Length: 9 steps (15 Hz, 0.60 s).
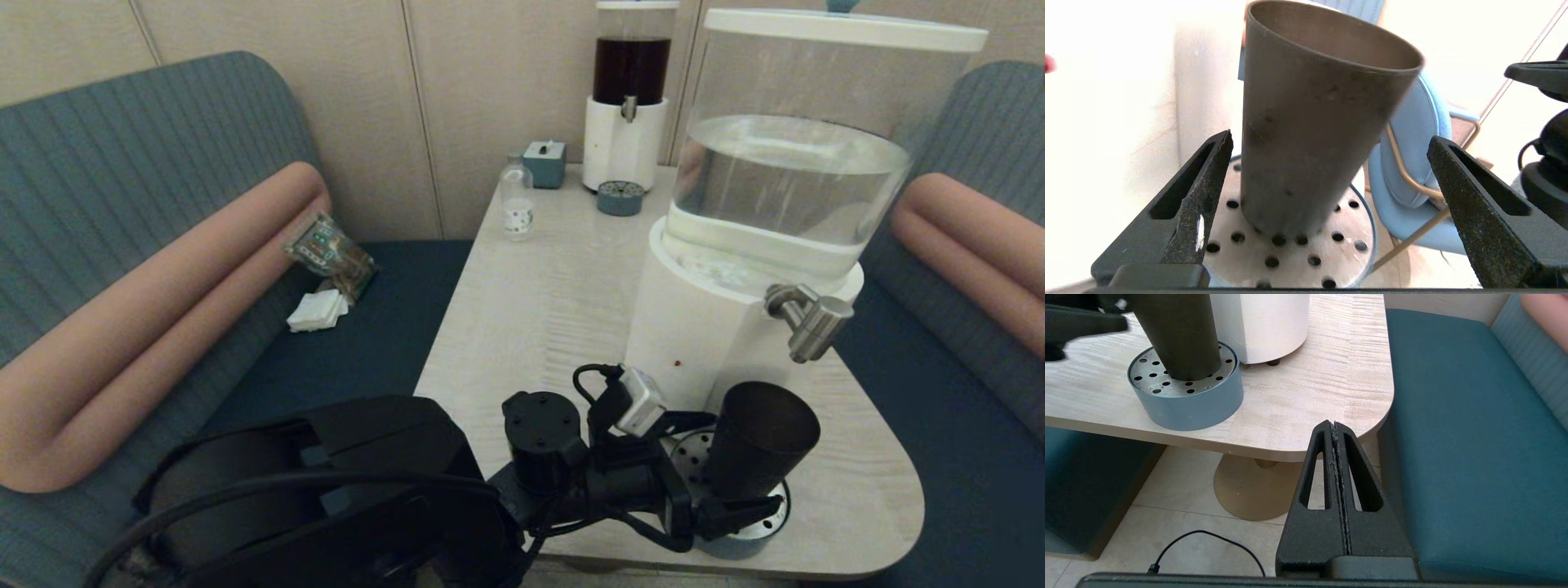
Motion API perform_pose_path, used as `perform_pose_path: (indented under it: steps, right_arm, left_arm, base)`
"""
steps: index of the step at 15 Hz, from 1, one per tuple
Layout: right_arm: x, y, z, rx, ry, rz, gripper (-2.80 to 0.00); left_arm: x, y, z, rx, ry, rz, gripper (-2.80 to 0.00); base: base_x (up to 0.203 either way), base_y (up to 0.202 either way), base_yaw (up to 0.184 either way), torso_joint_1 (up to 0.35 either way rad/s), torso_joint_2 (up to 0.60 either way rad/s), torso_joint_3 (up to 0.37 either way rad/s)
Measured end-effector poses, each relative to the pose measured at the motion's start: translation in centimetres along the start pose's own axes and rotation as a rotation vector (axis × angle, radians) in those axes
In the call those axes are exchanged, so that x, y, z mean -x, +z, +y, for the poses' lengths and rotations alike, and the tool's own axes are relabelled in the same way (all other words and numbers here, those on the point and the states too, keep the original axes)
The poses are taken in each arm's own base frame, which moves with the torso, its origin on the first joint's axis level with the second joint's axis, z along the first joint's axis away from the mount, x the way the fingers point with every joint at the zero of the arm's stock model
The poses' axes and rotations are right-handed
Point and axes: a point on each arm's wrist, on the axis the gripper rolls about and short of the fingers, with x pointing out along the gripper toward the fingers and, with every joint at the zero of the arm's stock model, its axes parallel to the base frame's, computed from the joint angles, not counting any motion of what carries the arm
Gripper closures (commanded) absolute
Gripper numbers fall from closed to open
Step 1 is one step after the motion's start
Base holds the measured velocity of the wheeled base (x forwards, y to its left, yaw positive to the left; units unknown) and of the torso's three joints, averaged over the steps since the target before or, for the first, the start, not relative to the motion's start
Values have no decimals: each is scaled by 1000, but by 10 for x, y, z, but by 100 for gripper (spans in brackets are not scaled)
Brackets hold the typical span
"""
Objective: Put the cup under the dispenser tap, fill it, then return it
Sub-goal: Place it under the water dispenser, then turn on the faucet
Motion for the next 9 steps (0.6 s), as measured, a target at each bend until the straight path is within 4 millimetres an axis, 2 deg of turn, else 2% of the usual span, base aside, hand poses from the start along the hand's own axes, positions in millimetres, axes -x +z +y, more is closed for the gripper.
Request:
perform_pose_path:
  steps: [5, 6, 9]
  right_arm:
    - [0, 0, 0, 0, 0, 0, 0]
    - [0, 0, 0, 0, 0, 0, 0]
    - [0, 0, 0, 0, -1, 0, 0]
  left_arm:
    - [31, 18, -6, 17, 43, 30, -280]
    - [39, 24, -7, 19, 56, 35, 0]
    - [66, 41, -16, 26, 92, 49, 0]
  base:
    - [0, 0, 0, 0, 0, 0]
    - [0, 0, 0, 0, 0, 0]
    - [0, 0, 0, 0, 0, 0]
